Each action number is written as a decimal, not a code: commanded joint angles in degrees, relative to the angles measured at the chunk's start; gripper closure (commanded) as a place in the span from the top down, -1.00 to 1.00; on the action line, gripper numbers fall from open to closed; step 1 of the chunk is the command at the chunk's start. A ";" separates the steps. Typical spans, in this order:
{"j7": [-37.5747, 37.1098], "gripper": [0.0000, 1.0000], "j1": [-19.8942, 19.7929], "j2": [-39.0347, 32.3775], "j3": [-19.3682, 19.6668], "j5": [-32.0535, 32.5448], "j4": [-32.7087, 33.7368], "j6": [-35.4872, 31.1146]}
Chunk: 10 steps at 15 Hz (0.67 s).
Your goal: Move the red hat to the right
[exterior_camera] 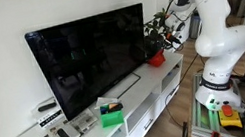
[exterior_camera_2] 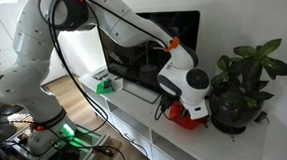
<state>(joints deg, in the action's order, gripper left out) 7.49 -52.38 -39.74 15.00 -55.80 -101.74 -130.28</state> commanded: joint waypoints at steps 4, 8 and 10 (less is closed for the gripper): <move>-3.99 -0.46 2.55 -3.35 0.79 4.66 0.64 -0.86; -3.61 -0.06 2.10 -3.32 0.74 7.83 0.88 0.78; -3.27 0.22 1.97 -1.79 1.22 11.32 0.22 3.14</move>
<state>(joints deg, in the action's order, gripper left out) 5.09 -50.35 -42.89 15.30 -48.77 -101.71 -130.29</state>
